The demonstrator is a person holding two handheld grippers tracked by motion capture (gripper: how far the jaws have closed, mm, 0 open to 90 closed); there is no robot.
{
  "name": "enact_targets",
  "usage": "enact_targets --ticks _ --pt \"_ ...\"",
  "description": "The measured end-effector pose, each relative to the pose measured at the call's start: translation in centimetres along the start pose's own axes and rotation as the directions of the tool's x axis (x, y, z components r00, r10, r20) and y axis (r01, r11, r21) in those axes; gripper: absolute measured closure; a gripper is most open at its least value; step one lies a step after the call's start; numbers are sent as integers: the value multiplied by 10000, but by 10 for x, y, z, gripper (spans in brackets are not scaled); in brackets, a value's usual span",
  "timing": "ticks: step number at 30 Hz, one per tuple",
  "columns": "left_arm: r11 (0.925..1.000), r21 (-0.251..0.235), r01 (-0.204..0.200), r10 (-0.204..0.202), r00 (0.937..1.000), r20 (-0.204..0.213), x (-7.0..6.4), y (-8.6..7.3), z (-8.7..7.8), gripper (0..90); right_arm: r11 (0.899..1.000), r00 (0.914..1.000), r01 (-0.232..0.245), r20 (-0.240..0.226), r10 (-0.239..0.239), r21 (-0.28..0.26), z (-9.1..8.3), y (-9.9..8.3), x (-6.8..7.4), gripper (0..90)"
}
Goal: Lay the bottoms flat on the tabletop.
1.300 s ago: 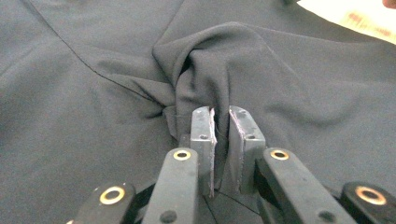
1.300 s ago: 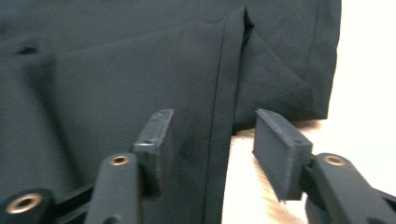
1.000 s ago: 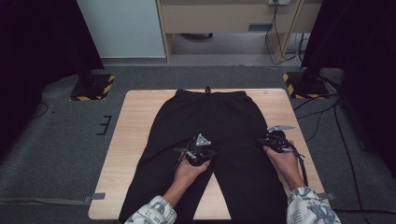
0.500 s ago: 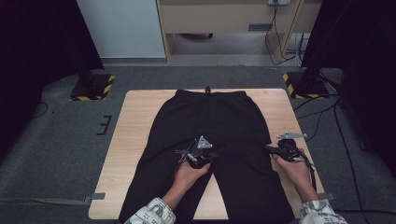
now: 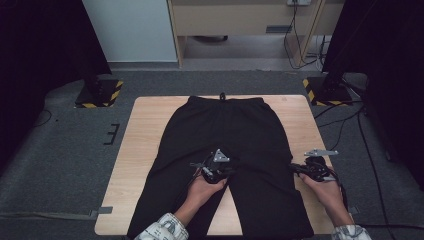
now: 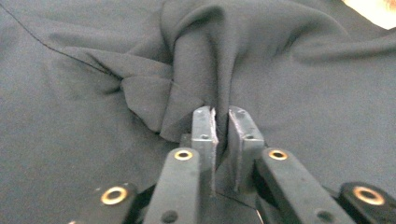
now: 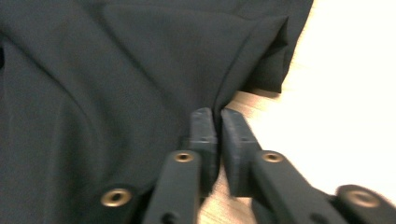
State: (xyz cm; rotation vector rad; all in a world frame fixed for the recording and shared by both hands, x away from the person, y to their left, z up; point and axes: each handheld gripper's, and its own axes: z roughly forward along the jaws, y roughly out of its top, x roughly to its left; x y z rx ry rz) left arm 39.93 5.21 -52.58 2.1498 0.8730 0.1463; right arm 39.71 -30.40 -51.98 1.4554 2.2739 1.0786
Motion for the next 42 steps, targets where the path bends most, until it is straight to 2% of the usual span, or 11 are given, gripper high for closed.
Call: enact_targets --ticks 4,7,12,14,17,21,24,28,31,35,42 --pt "9999 -151 -3 2 10000 -92 -1 -3 1 711 10000 9999 -24 114 25 -40 4 0 1 625" --pt "9994 -326 130 -143 9992 -382 1 -3 1 508 9996 9987 264 442 -261 -69 5 0 4 505" --pt "9977 -646 185 -200 9995 -237 5 -3 1 402 9995 9992 293 255 -295 64 9 -2 10 295" --pt "9967 -769 249 -255 9997 -70 5 -3 1 343 9996 9996 282 -33 -282 26 10 -4 11 215" --pt "9960 -851 288 -288 9996 21 6 -3 2 319 9989 9989 449 -156 -451 -115 10 -9 17 205" --pt "9970 -766 -84 59 9994 -327 5 -3 1 417 9981 9981 603 164 -601 -142 7 -13 25 312" --pt "9971 -767 2 -16 9998 -189 6 -4 1 495 9984 9986 489 201 -483 -289 4 -19 32 372" --pt "9969 -738 -255 234 9993 -291 2 -5 2 625 9973 9971 614 468 -595 -395 -1 -27 43 530" --pt "9968 -679 -432 399 9980 -482 -1 -5 1 729 9979 9974 537 496 -519 -356 0 -25 40 705" --pt "9962 -766 -421 386 9982 -463 0 -7 -2 843 9987 9985 421 354 -410 -299 3 -20 34 866" --pt "9944 -803 -682 652 9971 -390 -7 -6 -8 868 9989 9996 275 91 -272 -370 -7 -22 32 891"
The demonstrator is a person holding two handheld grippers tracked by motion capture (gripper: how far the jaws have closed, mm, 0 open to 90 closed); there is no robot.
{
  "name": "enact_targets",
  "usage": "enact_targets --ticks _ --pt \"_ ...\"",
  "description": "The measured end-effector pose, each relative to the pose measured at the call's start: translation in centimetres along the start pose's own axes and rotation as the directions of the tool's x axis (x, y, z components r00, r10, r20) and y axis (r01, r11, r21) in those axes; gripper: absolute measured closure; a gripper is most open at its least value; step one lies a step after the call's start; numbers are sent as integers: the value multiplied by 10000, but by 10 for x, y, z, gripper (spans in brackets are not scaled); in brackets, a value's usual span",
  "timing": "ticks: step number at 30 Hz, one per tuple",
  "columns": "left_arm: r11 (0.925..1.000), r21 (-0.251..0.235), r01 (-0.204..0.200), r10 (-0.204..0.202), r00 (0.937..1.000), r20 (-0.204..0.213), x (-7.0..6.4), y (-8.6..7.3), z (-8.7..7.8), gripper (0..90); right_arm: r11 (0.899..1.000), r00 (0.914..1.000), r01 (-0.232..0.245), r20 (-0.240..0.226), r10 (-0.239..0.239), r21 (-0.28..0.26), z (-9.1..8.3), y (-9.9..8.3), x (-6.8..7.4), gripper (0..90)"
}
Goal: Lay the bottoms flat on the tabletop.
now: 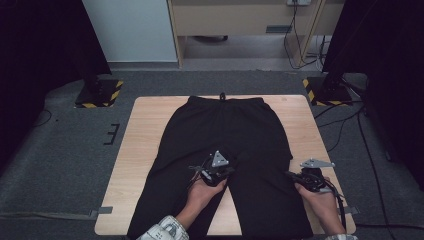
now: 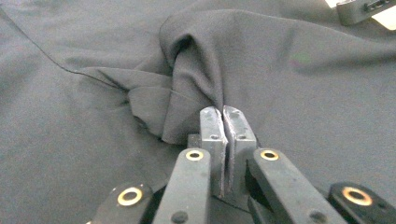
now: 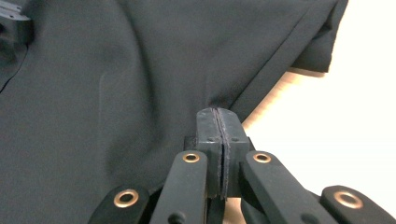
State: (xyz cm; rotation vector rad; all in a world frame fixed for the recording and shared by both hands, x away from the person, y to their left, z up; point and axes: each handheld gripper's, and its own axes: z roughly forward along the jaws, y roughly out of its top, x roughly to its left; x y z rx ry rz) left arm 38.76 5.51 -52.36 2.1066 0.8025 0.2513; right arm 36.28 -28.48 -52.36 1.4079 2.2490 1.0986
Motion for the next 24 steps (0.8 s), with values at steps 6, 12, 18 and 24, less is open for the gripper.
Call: enact_targets --ticks 6,12,18,24 --pt "9999 41 -112 111 9997 201 -8 1 -5 862 9995 9996 187 -211 -182 256 -19 -11 0 892" --pt "9993 375 -90 83 9998 201 -9 -4 2 859 9989 9993 266 -290 -255 377 -28 -16 2 892" --pt "9989 458 -122 108 9995 312 -13 -6 3 840 9992 9994 56 -331 -42 403 -31 -23 -3 891" --pt "9987 476 -162 146 9993 331 -17 -8 4 823 9989 9992 -89 -397 107 450 -38 -29 -1 878"
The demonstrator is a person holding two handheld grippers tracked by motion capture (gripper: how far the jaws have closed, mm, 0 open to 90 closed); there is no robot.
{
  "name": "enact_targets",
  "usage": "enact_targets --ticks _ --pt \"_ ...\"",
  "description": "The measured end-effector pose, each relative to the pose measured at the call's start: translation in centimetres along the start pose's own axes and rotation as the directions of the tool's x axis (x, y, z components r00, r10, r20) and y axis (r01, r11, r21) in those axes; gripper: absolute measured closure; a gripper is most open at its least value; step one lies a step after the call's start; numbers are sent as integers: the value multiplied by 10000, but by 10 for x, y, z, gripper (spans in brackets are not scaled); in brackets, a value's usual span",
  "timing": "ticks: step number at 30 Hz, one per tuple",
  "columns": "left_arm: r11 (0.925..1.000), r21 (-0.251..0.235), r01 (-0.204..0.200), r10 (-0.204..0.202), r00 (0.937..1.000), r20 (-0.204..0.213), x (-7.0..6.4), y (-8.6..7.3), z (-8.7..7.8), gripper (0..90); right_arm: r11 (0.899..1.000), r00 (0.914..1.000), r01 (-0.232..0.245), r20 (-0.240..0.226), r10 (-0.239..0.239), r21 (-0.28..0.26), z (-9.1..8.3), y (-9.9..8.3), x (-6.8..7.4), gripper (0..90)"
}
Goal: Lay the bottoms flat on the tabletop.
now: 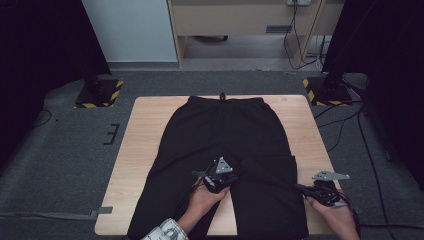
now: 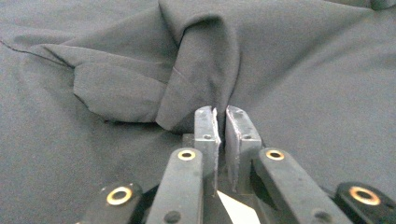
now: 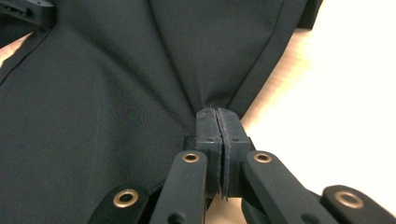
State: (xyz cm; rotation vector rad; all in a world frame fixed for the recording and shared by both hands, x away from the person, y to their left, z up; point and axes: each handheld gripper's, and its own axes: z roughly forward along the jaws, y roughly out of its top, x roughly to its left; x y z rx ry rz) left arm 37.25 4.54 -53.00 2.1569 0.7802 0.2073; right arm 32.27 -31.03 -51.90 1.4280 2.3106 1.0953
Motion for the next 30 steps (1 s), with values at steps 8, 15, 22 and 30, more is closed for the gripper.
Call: enact_targets --ticks 8,15,22,30 --pt "10000 -32 82 -82 10000 -6 4 0 2 827 9946 9989 -438 148 454 -940 16 23 -19 525" --pt "9993 -213 295 -292 9995 141 5 1 -3 836 9972 9982 -526 257 540 -527 48 49 -30 854" --pt "9993 -204 298 -292 9990 334 2 0 -9 842 9982 9982 -591 108 591 -62 32 40 -27 900" --pt "9996 -92 250 -247 9990 379 -2 -4 -12 833 9967 9980 -522 -400 498 -627 8 24 -32 771"
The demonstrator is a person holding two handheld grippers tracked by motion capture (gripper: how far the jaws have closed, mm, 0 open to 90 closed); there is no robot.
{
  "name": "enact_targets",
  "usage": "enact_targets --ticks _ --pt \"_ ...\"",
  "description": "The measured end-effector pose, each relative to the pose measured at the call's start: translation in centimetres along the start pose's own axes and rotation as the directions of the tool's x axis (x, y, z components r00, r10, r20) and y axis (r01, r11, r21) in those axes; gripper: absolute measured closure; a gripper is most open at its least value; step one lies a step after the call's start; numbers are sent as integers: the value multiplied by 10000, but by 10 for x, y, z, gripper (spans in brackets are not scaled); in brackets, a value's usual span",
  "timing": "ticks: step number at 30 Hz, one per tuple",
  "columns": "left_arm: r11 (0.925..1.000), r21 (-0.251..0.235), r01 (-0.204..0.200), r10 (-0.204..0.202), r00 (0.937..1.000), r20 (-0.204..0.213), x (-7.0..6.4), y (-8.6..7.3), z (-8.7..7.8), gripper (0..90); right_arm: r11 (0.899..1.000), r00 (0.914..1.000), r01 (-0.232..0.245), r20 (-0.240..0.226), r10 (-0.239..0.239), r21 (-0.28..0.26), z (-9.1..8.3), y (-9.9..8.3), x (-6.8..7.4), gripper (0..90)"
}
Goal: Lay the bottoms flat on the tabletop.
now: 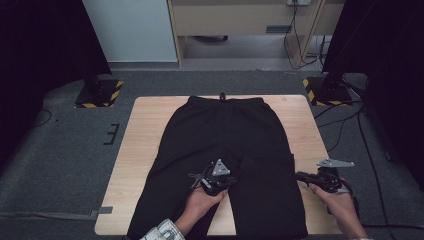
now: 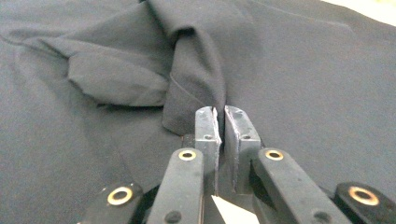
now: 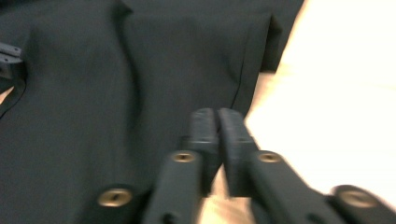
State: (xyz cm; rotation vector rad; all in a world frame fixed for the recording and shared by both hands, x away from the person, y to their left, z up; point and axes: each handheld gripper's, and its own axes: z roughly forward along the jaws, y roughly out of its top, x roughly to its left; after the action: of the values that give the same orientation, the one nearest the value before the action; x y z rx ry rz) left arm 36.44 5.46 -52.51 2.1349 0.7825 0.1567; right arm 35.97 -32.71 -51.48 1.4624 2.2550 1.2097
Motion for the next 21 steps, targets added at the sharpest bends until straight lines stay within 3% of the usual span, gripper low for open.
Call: enact_targets --ticks 5,9,10,11,13,14,16,21 --pt "9999 -107 64 -65 10000 -43 4 -1 3 835 9989 9970 12 767 23 -465 19 11 -4 452" --pt "9999 -132 74 -74 10000 -58 5 -1 4 838 9994 9921 -56 1247 98 -338 37 21 -3 354" --pt "9999 -118 83 -84 9999 -73 6 -1 4 838 9995 9917 -88 1283 127 -310 42 23 -3 367" --pt "9999 -115 95 -96 9999 -68 6 -2 4 839 9997 9910 -55 1333 87 -246 46 25 -2 435" --pt "9998 -149 101 -102 9999 -56 6 -1 3 841 9995 9928 114 1194 -77 -297 51 26 2 655" --pt "9998 -149 101 -102 9999 -56 6 -1 3 843 9995 9928 114 1194 -77 -297 51 26 2 655" --pt "9999 -153 66 -66 10000 16 5 0 2 846 9996 9949 288 969 -284 -33 53 26 7 879" --pt "10000 16 36 -37 9997 246 3 0 -3 846 9993 9955 239 907 -263 275 35 21 7 892"
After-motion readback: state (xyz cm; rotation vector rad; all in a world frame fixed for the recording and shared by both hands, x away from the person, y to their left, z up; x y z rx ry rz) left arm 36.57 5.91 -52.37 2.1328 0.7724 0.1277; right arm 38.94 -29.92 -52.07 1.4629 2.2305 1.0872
